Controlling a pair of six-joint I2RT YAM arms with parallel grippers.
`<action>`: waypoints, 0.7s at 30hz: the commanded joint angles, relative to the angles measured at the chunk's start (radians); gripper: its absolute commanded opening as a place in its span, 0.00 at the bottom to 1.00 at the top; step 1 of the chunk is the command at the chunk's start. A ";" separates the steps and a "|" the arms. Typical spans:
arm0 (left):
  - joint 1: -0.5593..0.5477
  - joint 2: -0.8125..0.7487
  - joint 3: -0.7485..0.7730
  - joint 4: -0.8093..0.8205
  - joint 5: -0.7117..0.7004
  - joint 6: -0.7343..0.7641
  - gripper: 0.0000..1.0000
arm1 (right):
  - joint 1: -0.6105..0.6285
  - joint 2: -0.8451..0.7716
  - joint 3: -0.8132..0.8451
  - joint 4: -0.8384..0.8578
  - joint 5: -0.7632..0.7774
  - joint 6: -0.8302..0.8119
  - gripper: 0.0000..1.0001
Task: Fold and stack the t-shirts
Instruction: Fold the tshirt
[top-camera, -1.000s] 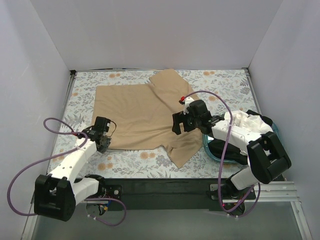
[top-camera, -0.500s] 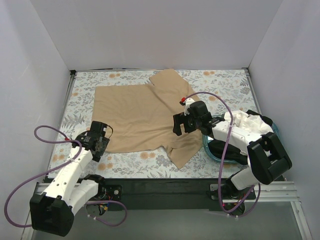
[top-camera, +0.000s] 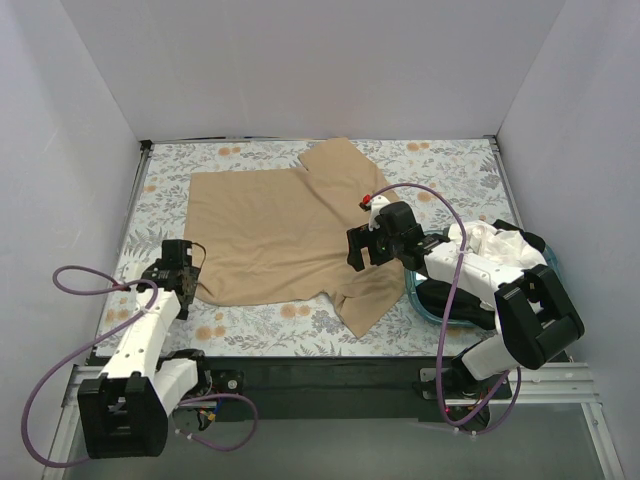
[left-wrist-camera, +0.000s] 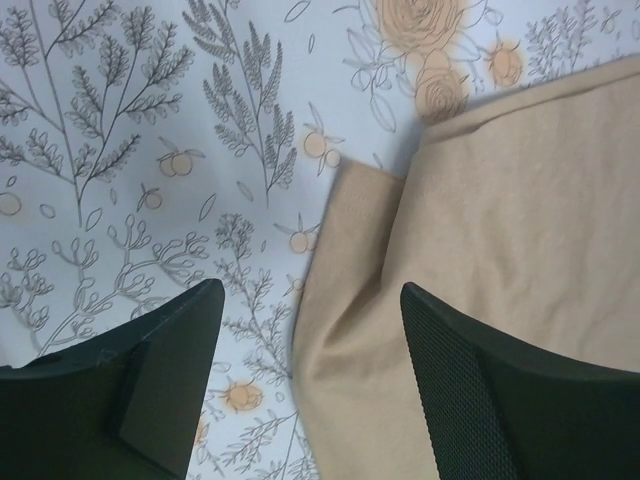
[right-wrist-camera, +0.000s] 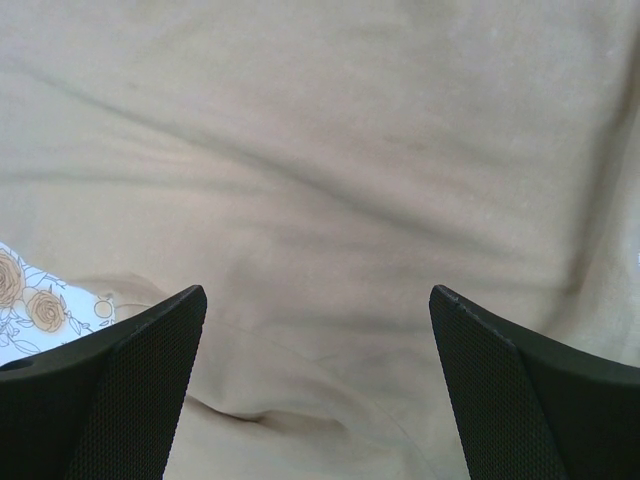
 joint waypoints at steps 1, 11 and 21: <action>0.053 0.018 -0.006 0.155 0.035 0.054 0.70 | 0.003 -0.007 0.023 0.033 0.026 -0.024 0.98; 0.127 0.267 0.075 0.197 0.064 0.091 0.49 | -0.009 -0.032 0.009 0.031 0.037 -0.025 0.98; 0.162 0.426 0.150 0.214 0.070 0.112 0.39 | -0.011 -0.049 -0.003 0.031 0.049 -0.024 0.98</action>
